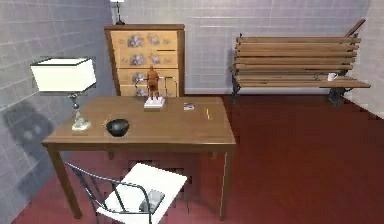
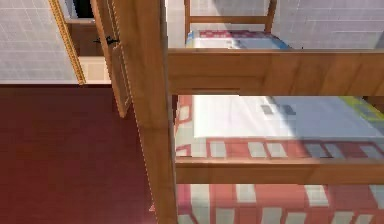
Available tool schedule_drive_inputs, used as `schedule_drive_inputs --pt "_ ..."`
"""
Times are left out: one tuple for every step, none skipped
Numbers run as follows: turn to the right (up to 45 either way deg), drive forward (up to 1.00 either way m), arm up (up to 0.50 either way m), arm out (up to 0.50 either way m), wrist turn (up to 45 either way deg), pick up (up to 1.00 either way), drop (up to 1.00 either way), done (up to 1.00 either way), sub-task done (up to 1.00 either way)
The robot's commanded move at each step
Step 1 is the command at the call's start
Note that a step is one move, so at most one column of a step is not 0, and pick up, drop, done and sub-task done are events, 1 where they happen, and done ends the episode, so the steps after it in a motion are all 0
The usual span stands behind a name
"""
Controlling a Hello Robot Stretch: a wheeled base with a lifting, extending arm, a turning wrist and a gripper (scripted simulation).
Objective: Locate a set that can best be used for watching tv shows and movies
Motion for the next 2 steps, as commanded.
schedule_drive_inputs --pt "0.0 0.35 0.0 0.0 0.0 0.0 0.0 0.0 0.0" --pt "45.0 0.0 0.0 0.0 0.0 0.0 0.0 0.0 0.0"
